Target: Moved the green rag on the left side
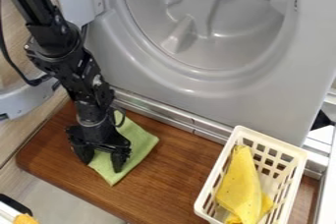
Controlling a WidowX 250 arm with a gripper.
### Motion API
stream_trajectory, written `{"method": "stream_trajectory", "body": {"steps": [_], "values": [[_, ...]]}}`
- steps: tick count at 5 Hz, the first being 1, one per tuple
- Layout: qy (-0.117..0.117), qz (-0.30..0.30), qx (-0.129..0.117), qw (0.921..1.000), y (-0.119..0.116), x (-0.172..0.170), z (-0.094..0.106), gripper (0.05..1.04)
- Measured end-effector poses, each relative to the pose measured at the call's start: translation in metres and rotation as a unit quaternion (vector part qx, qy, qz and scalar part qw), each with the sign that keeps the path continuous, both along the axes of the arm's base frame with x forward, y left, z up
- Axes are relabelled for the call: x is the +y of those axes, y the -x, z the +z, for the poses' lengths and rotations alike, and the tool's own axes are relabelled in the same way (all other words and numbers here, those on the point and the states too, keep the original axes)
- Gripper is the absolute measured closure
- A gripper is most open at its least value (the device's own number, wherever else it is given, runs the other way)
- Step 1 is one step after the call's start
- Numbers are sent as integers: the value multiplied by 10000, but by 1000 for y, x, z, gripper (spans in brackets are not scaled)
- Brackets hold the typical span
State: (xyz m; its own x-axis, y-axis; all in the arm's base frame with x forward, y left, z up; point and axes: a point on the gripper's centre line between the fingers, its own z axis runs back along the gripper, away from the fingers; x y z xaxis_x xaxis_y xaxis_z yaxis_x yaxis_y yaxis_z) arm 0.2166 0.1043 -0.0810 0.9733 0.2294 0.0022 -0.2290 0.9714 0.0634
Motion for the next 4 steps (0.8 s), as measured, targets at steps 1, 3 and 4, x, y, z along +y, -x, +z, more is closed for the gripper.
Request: {"method": "stream_trajectory", "body": {"steps": [1, 3, 4], "values": [[185, -150, 1, 9997, -3, -8, 1, 82], [-356, -961, -389, 9940, -35, -45, 57, 83], [-506, -1047, -340, 9926, -35, -52, 65, 83]]}}
